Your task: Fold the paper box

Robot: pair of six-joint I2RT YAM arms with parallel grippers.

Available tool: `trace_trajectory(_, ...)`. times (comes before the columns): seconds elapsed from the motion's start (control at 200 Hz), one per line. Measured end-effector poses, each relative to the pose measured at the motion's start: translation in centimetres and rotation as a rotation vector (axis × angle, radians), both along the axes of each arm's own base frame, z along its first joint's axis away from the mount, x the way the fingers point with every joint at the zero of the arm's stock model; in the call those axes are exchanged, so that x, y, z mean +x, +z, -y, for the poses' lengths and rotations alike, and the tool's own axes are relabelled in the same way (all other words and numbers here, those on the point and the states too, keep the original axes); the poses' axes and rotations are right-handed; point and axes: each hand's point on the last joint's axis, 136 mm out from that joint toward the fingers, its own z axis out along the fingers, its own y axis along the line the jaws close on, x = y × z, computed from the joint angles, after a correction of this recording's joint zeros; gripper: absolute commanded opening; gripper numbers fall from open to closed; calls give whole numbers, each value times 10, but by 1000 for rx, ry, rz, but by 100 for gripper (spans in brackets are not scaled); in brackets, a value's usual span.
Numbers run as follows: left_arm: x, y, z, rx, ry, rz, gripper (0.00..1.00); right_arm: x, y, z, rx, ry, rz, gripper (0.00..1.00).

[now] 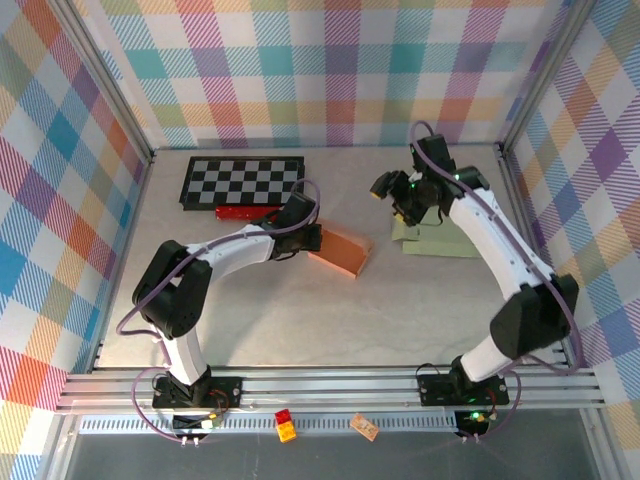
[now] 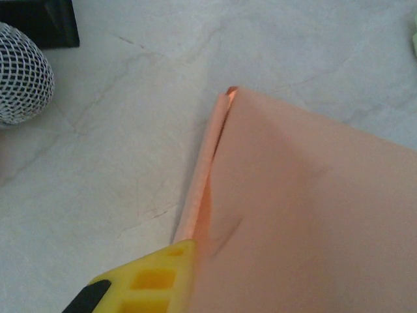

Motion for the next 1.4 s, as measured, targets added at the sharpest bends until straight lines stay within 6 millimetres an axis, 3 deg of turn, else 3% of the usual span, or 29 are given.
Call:
trace_trajectory(0.07,-2,-1,1,5,-3,3,15,16,-10,-4,-1,21,-35,68)
trace_trajectory(0.15,-6,-3,2,5,-7,10,16,23,-38,-12,-3,58,-109,66)
trace_trajectory(0.25,-14,-8,0,9,-12,3,17,14,-80,-16,-1,82,-229,65)
trace_trajectory(0.335,-18,-13,-2,13,-12,-6,17,-2,-102,-15,0,86,-306,64)
trace_trajectory(0.51,-18,-13,0,7,-14,-2,17,-15,-119,-16,22,81,-366,60)
trace_trajectory(0.7,-23,-8,1,-16,-14,-18,36,-24,-133,-18,52,64,-410,60)
trace_trajectory(0.815,-32,14,0,-71,-15,-10,46,-23,-134,-20,69,52,-416,59)
trace_trajectory(1.065,-71,59,-7,-185,-6,-50,52,-18,-131,-25,99,40,-404,56)
trace_trajectory(1.15,-75,78,-13,-218,32,-82,52,-18,-130,-25,102,39,-404,56)
trace_trajectory(1.25,-55,116,-18,-294,96,-118,53,-18,-130,-25,102,38,-404,56)
trace_trajectory(1.325,-22,146,-24,-352,158,-126,53,-18,-130,-25,103,37,-404,57)
trace_trajectory(1.4,8,157,-28,-371,198,-155,54,-21,-129,-24,102,35,-406,59)
